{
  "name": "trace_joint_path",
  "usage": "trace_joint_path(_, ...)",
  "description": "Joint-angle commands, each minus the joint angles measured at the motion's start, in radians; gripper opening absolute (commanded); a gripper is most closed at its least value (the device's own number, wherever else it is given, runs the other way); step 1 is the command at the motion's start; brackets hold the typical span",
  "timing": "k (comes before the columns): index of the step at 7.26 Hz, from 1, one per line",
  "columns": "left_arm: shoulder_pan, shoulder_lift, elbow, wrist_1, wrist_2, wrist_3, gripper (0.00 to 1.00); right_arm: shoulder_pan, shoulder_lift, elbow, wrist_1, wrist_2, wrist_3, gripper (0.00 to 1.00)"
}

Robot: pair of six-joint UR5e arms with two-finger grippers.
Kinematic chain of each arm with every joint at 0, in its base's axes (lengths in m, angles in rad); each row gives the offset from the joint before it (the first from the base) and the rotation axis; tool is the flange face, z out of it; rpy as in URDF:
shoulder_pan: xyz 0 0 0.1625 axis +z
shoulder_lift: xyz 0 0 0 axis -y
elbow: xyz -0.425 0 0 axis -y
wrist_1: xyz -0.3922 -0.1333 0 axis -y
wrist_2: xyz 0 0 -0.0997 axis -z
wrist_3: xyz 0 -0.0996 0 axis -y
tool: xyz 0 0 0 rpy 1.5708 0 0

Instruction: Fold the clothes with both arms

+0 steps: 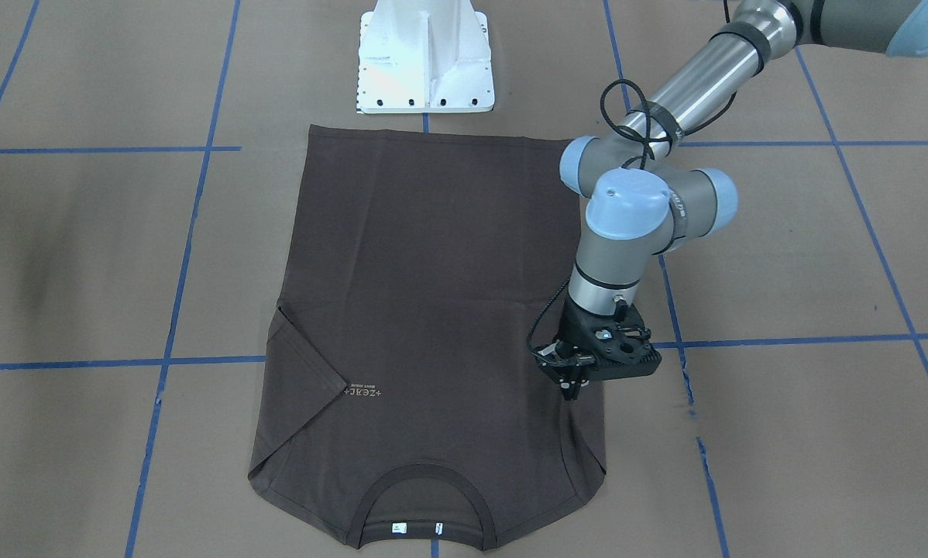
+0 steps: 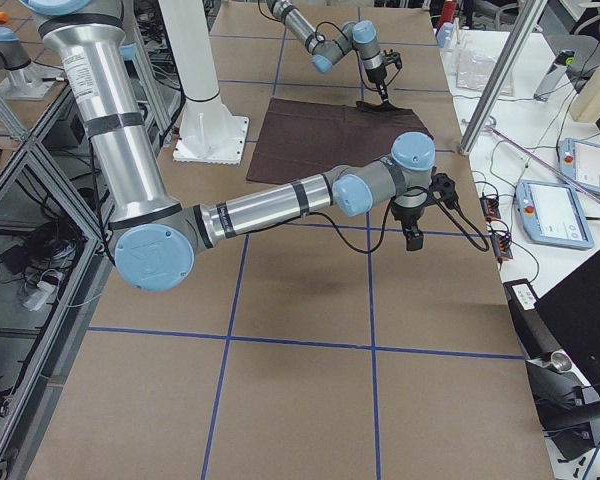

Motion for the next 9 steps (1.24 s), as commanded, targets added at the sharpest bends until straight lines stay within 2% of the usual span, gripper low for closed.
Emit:
trace_joint_path(1, 0.021, -0.023, 0.006, 0.020, 0.003, -0.018, 0.00, 0.000, 0.001, -0.001, 0.000, 0.000, 0.002, 1.00)
trace_joint_path(2, 0.021, -0.026, 0.009, 0.020, 0.003, -0.020, 0.00, 0.000, 0.001, -0.001, 0.000, 0.000, 0.000, 1.00)
trace_joint_path(3, 0.021, -0.020, 0.008, 0.019, 0.005, 0.000, 0.52, 0.000, 0.001, -0.001, 0.000, 0.000, 0.002, 1.00)
trace_joint_path(4, 0.019, -0.014, -0.004, 0.019, 0.005, 0.055, 1.00, 0.000, 0.001, 0.001, 0.000, 0.000, 0.003, 1.00)
trace_joint_path(6, 0.019, 0.024, -0.090, 0.019, -0.009, 0.091, 1.00, -0.043, 0.008, 0.045, 0.002, -0.012, 0.137, 1.00)
trace_joint_path(8, 0.021, 0.142, -0.260, 0.020, -0.038, 0.091, 1.00, -0.208, -0.004, 0.216, 0.000, -0.139, 0.473, 1.00)
trace_joint_path(9, 0.022, 0.179, -0.311, 0.020, -0.041, 0.091, 1.00, -0.312, -0.024, 0.314, 0.000, -0.190, 0.647, 1.00)
